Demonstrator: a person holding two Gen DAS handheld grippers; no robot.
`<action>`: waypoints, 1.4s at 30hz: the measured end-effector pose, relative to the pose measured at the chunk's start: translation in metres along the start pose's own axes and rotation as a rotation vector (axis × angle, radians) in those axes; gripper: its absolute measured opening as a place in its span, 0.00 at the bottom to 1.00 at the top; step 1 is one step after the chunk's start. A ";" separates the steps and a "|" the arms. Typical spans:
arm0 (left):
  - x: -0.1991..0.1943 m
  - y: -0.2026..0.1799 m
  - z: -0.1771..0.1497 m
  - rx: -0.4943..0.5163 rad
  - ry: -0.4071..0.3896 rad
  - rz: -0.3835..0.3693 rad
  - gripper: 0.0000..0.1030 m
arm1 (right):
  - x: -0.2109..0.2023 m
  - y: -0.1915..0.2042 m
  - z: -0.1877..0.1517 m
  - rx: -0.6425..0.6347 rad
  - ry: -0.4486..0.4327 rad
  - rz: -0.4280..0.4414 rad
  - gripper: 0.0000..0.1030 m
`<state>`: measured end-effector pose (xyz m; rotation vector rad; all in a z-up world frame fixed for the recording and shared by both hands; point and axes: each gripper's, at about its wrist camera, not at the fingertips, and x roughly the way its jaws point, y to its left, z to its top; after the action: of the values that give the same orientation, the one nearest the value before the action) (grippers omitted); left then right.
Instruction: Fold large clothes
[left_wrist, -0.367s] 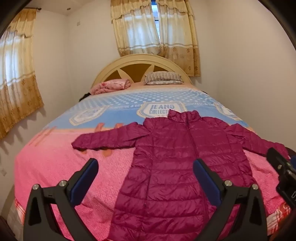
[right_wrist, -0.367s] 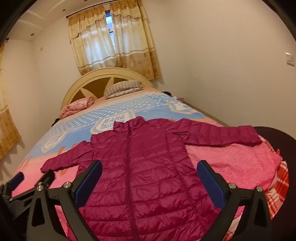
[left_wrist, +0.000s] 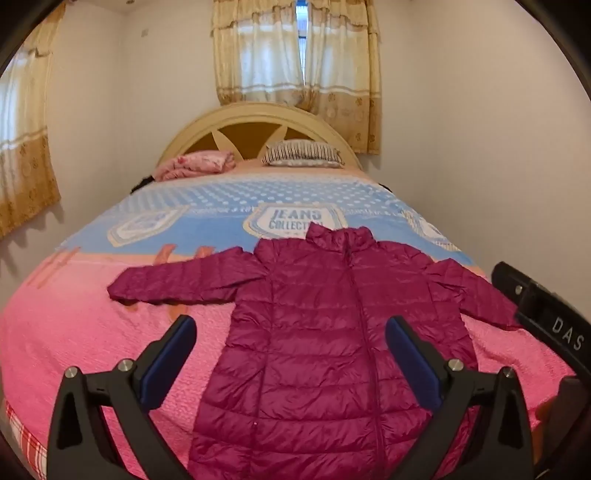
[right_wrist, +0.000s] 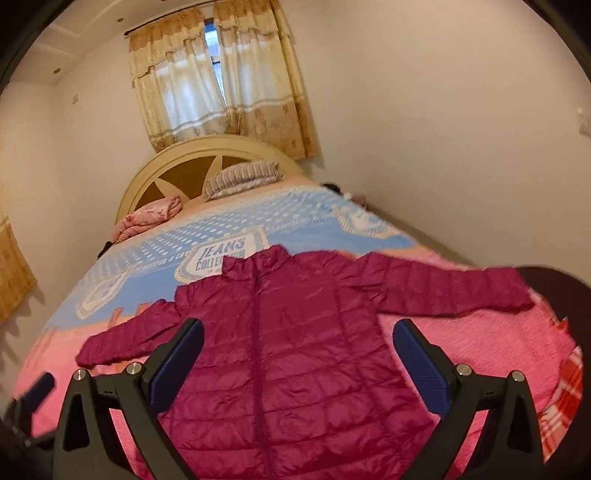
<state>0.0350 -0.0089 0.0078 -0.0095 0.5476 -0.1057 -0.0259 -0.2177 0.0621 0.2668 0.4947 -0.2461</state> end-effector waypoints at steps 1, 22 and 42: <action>0.001 0.000 0.000 -0.011 0.008 0.001 1.00 | 0.002 0.000 -0.004 0.017 0.010 0.010 0.99; 0.002 -0.008 -0.019 0.038 0.025 0.040 1.00 | 0.012 -0.019 -0.032 0.073 0.072 0.005 0.99; -0.010 -0.011 -0.027 0.043 0.015 0.045 1.00 | -0.004 -0.002 -0.040 -0.067 0.020 -0.056 0.99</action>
<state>0.0113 -0.0183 -0.0096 0.0451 0.5600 -0.0739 -0.0475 -0.2061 0.0300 0.1903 0.5298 -0.2810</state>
